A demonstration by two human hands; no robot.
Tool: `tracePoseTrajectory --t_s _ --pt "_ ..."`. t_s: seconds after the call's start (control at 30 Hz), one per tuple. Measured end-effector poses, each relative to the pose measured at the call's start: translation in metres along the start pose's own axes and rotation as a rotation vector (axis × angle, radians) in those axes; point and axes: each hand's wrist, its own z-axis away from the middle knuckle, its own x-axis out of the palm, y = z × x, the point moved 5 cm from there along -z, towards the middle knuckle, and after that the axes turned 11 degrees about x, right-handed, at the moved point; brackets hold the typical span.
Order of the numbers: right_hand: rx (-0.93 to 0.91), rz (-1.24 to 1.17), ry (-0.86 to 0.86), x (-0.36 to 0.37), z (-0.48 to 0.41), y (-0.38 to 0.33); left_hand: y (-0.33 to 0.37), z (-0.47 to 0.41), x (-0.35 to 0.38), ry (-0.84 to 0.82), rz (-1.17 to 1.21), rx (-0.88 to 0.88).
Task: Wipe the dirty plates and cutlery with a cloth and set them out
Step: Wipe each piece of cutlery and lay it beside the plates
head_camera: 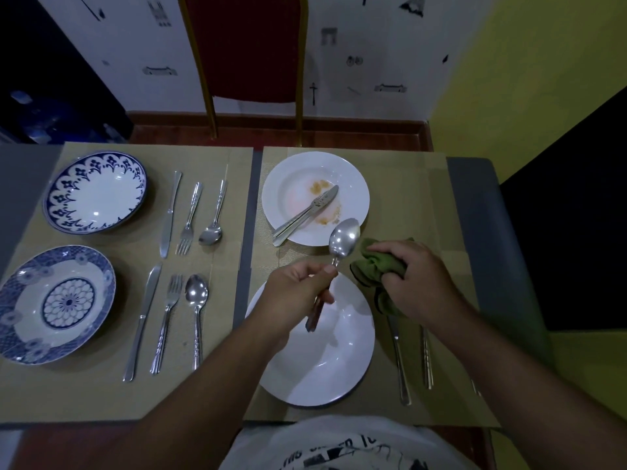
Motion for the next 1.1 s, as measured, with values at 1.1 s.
tracePoseTrajectory --t_s 1.1 --pt "0.221 -0.087 0.196 -0.111 -0.021 0.131 0.022 -0.159 0.196 -0.133 0.021 -0.123"
